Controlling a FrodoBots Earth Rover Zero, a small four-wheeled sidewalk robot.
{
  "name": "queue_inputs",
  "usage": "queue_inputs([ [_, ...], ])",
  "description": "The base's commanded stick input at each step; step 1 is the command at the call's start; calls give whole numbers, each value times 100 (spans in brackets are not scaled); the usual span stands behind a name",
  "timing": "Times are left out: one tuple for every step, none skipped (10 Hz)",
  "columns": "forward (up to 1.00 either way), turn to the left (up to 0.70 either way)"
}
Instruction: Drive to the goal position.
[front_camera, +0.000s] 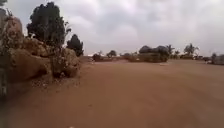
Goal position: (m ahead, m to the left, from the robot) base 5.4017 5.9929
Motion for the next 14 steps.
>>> queue_inputs([
  [0,0],
  [0,0],
  [0,0],
  [0,0],
  [4,0],
  [18,0],
  [50,0],
  [50,0],
  [50,0],
  [50,0],
  [50,0],
  [50,0],
  [50,0],
  [50,0],
])
